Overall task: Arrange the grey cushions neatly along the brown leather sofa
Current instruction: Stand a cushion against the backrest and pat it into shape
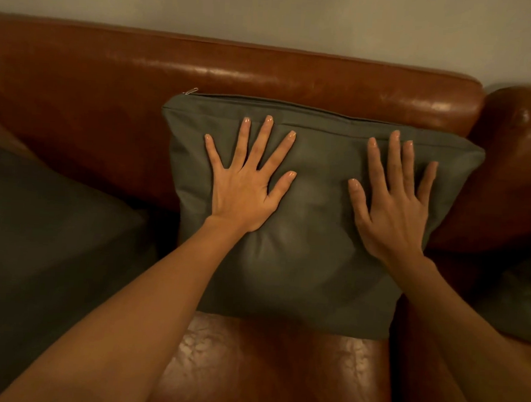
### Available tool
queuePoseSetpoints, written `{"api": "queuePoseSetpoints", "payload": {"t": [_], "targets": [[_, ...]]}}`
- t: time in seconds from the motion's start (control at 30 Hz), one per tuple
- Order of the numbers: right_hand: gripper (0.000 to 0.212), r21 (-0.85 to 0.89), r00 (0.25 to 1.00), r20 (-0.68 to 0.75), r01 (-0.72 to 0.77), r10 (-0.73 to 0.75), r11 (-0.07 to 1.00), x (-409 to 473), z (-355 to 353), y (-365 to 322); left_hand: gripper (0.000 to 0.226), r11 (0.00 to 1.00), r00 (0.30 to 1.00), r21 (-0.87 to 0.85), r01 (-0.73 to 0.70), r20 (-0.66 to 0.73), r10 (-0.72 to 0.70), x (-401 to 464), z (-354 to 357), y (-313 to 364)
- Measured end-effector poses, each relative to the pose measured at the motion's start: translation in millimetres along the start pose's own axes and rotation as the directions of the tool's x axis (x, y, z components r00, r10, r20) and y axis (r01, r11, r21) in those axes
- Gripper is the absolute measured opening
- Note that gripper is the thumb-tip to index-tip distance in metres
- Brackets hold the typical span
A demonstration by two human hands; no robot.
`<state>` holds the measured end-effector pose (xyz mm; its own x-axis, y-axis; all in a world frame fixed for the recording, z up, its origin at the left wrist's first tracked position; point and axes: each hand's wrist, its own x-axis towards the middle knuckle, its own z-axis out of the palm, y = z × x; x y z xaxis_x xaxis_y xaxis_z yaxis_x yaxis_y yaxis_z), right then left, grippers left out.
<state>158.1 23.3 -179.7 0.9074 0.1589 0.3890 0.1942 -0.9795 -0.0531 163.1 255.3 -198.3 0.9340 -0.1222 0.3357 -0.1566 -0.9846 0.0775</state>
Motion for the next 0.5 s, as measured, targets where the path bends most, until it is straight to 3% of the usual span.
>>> {"api": "queuePoseSetpoints", "payload": {"t": [0.3,0.5], "targets": [[0.062,0.054,0.999,0.052,-0.005,0.002,0.999,5,16,4,0.059,1.0,0.999,-0.006,0.011,0.035,-0.011,1,-8,4],[0.061,0.051,0.997,0.079,0.002,-0.006,0.999,-10,-5,2,0.061,0.992,0.988,-0.037,-0.118,0.095,0.121,-16,-37,-18]]}}
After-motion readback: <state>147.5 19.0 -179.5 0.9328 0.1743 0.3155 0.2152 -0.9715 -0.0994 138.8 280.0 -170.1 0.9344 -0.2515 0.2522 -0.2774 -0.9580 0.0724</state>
